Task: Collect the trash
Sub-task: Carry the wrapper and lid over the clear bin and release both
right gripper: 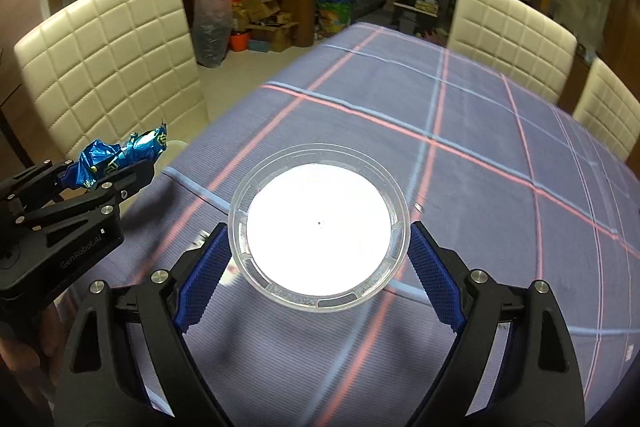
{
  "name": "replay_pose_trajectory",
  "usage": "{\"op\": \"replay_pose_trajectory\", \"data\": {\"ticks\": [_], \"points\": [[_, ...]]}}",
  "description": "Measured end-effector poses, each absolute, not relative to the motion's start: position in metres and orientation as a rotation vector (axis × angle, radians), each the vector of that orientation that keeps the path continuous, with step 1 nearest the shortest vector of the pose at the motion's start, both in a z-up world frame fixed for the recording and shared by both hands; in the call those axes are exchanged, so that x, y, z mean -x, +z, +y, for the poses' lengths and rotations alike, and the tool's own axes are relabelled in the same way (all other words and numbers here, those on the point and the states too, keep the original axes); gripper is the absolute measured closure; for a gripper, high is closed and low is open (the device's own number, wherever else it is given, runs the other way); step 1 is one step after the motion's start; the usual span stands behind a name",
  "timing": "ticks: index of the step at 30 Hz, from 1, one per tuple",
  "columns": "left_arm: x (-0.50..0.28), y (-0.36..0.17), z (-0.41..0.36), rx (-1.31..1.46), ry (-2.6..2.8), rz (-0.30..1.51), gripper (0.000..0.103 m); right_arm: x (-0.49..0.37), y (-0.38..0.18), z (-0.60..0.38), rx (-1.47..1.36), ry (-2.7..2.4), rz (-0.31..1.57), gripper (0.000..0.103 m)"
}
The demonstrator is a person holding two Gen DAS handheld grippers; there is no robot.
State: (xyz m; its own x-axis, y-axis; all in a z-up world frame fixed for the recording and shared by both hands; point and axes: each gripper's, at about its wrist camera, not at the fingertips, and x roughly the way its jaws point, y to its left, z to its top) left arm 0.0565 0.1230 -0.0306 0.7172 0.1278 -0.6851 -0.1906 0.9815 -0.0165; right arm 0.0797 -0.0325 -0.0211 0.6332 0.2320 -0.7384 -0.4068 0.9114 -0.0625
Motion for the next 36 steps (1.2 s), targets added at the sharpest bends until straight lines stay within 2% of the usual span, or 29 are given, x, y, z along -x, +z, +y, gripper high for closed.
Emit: {"op": "replay_pose_trajectory", "data": {"ticks": [36], "points": [[-0.018,-0.023,0.232,0.165,0.378,0.713,0.062,-0.073,-0.002,0.104,0.368,0.534,0.729,0.016]]}}
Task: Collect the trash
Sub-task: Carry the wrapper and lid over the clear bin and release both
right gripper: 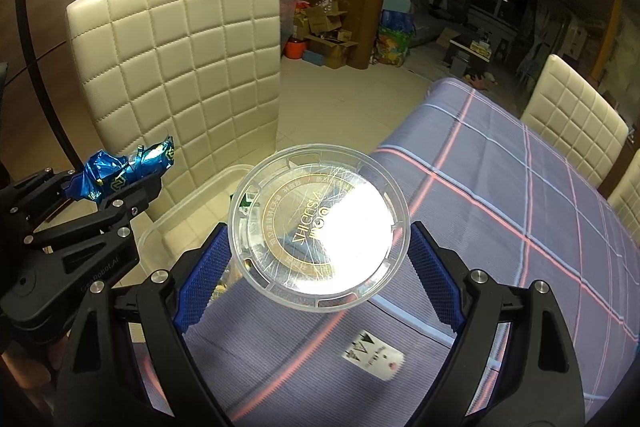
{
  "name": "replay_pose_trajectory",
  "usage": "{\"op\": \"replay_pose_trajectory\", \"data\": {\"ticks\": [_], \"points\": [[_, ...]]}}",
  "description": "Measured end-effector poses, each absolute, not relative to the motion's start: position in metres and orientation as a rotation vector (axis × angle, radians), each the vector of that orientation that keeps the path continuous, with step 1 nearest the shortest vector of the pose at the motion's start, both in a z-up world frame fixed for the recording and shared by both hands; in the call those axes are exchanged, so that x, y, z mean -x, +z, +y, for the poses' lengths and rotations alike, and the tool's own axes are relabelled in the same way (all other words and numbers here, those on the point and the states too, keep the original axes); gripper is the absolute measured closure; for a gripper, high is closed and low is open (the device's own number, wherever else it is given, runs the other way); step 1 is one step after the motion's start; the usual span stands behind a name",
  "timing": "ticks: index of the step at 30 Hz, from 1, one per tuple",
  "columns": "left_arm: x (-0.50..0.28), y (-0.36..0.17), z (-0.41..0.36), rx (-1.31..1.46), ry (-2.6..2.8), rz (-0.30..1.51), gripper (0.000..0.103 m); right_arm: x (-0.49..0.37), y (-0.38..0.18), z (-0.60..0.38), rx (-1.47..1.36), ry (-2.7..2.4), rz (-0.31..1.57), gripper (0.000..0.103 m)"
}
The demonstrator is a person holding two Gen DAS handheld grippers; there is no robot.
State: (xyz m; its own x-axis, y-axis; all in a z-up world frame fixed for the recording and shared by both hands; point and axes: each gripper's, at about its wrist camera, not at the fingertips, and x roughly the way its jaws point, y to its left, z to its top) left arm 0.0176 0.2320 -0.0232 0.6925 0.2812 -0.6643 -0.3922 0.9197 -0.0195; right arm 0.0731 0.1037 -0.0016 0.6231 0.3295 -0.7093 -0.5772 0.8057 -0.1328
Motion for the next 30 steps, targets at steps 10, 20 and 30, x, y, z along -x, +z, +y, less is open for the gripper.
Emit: {"op": "replay_pose_trajectory", "data": {"ticks": [10,20,30], "points": [[-0.015,-0.023,0.253,0.168,0.421,0.71,0.062,-0.077,-0.004,0.129,0.391,0.542,0.727,0.016],[-0.015,-0.015,0.279,0.182,0.473,0.695,0.062,-0.091,0.0,0.16,0.407,0.542,0.704,0.016],[-0.015,-0.015,0.285,0.19,0.482,0.7,0.061,-0.095,-0.006,0.155,0.401,0.516,0.728,0.009]]}}
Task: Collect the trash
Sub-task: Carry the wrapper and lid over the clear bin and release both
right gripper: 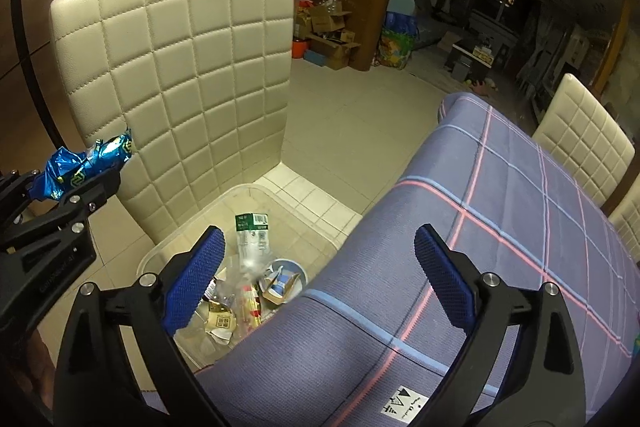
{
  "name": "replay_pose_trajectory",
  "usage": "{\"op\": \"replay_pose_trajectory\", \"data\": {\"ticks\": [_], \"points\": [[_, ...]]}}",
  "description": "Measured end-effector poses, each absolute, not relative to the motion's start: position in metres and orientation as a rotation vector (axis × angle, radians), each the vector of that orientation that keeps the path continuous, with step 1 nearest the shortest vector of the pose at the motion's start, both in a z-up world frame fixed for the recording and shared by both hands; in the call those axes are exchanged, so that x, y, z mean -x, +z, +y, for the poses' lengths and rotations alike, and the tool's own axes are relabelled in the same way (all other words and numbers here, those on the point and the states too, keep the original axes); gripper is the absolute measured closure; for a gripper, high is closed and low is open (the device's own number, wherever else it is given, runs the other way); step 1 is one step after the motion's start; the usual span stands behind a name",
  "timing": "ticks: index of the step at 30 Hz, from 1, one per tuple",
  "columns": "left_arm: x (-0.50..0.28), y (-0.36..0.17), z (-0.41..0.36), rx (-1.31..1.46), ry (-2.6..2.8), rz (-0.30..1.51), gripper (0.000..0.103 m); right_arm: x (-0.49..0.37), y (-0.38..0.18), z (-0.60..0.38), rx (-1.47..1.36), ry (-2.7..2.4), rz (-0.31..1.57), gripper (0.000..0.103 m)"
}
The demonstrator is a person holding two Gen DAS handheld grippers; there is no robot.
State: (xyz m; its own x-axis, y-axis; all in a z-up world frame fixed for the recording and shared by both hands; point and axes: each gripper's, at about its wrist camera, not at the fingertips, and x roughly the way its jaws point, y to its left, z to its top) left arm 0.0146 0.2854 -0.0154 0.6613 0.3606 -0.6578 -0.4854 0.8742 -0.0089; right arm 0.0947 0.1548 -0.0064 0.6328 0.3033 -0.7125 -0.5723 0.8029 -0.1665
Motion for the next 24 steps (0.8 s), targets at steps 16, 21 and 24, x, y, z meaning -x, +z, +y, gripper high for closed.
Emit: {"op": "replay_pose_trajectory", "data": {"ticks": [16,21,24], "points": [[-0.033,-0.022,0.262,0.159,0.423,0.723,0.061,-0.09,-0.004,0.132,0.408,0.468,0.687,0.009],[-0.041,-0.025,0.26,0.175,0.405,0.736,0.06,-0.095,-0.005,0.122,0.395,0.441,0.689,0.009],[-0.047,-0.028,0.26,0.193,0.395,0.754,0.04,-0.099,-0.006,0.116,0.379,0.433,0.703,0.009]]}}
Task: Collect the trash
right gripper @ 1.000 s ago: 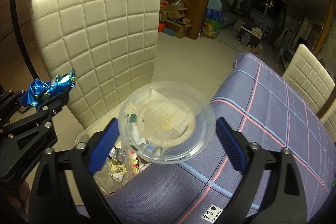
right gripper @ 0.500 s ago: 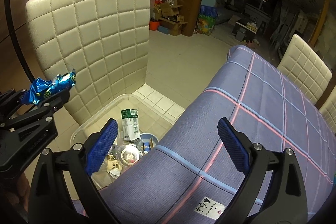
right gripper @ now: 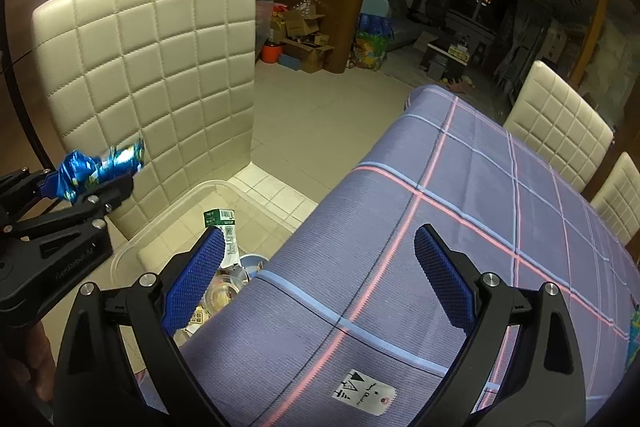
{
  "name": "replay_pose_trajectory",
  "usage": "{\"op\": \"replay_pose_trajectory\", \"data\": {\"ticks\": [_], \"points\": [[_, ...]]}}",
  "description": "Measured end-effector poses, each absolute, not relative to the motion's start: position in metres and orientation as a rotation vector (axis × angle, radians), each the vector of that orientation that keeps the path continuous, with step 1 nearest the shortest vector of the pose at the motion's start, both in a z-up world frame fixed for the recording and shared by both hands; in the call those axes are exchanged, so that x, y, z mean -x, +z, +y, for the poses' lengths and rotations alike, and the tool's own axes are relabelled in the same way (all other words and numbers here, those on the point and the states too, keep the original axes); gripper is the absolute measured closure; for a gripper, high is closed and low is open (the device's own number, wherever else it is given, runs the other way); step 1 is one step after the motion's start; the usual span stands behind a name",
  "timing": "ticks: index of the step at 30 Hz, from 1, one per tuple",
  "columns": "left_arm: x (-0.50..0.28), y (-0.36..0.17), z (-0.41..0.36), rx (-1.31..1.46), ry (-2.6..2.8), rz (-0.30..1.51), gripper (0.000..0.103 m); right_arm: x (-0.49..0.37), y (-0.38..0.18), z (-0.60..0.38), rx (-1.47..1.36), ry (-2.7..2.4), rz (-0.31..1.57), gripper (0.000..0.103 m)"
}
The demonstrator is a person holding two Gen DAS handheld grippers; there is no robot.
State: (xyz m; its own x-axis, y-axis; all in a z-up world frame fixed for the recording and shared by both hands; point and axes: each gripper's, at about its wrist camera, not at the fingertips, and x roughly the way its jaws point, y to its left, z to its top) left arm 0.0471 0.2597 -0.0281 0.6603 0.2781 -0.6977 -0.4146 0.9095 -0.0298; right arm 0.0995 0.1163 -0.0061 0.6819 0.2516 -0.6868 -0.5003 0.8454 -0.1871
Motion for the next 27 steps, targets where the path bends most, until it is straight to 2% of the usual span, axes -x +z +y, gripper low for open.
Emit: {"op": "replay_pose_trajectory", "data": {"ticks": [2,3,27], "points": [[-0.049,-0.03,0.259,0.206,0.395,0.751,0.023,-0.1,-0.007,0.114,0.372,0.43,0.708,0.009],[-0.048,-0.03,0.258,0.206,0.396,0.746,0.021,-0.101,-0.007,0.112,0.371,0.428,0.708,0.009],[-0.038,-0.012,0.215,0.114,0.357,0.712,0.02,-0.092,0.004,0.065,0.312,0.398,0.694,0.006]]}}
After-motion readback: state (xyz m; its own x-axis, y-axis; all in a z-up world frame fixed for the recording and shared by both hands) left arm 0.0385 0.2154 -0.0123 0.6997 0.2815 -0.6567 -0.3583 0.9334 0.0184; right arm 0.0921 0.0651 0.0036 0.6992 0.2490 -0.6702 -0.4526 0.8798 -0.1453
